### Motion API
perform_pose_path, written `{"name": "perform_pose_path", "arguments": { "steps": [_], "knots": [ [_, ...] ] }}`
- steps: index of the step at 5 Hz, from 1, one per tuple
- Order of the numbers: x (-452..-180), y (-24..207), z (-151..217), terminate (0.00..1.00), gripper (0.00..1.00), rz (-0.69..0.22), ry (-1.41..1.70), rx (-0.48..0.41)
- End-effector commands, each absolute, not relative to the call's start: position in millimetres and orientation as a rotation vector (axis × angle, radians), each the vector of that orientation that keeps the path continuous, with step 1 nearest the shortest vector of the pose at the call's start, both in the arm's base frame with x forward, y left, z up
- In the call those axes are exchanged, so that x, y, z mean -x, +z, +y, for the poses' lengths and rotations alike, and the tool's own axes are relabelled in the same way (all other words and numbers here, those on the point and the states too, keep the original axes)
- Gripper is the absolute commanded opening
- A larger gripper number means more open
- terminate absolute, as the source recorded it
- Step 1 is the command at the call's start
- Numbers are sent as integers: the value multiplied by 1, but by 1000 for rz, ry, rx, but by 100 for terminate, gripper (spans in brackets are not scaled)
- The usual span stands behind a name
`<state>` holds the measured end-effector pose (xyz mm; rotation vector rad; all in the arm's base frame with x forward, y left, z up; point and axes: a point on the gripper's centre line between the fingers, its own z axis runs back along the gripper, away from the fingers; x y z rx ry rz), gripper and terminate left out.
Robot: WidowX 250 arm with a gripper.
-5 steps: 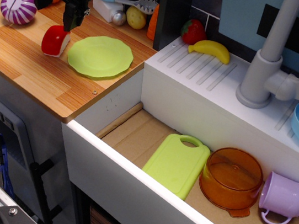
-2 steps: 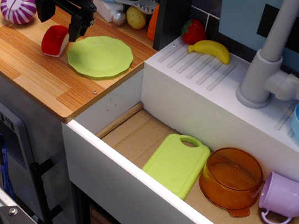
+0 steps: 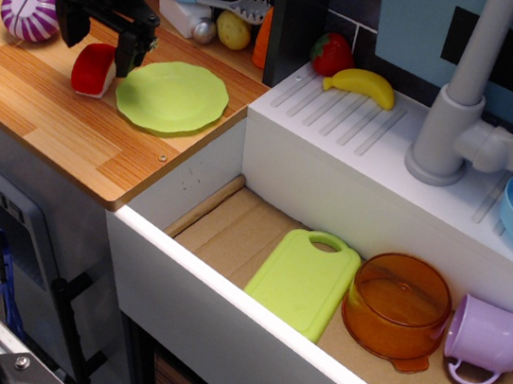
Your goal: Put sushi on plate
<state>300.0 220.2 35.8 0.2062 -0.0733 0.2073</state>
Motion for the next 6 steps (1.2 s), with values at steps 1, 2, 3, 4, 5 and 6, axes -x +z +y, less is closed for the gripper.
{"name": "perform_pose_path", "arguments": {
  "steps": [1,2,3,4,5,6],
  "knots": [
    [-304,50,235,0,100,-127,214,-233],
    [-303,44,240,0,100,-140,213,-226],
    [-308,34,242,0,100,-158,209,-198],
    [-311,31,244,0,0,-141,191,-189],
    [-311,37,243,0,0,-141,189,-199],
    [-311,63,230,0,0,-140,193,-243]
  ]
}}
